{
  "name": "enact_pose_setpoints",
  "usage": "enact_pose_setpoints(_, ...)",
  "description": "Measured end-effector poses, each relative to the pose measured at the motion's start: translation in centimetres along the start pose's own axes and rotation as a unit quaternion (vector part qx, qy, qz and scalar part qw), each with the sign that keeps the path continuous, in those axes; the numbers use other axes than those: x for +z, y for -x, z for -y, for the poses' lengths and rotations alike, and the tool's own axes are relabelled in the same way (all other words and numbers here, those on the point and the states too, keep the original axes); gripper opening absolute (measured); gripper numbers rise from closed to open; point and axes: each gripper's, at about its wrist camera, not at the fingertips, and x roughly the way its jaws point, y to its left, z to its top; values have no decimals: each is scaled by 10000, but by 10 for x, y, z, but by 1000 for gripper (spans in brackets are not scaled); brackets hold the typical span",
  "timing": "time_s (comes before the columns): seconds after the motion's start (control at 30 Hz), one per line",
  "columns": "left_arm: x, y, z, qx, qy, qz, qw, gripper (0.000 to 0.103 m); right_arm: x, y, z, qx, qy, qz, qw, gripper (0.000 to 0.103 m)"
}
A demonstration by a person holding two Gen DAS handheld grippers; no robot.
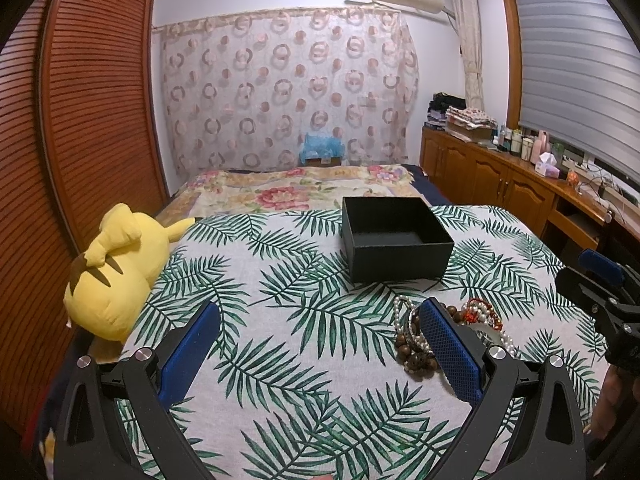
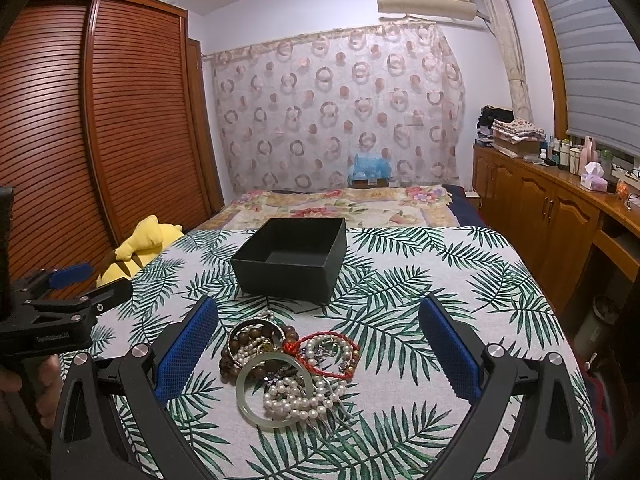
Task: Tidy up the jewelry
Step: 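Move both tools forward toward the jewelry pile beside the black box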
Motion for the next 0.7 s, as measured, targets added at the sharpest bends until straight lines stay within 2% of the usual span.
enact_pose_setpoints(0.37, -16, -27, 10, -553, -190, -538, 9968, 96, -19, -13, 18, -155, 172, -376, 9990, 101)
enact_pose_setpoints(0.63, -25, -42, 28, -1073, -372, -814, 9902, 96, -35, -18, 31, -190, 369, -546, 9976, 101)
enact_pose_setpoints(0.7, -27, -45, 33, -1230, -422, -879, 9876, 93, -37, -19, 34, -153, 343, -637, 9973, 101)
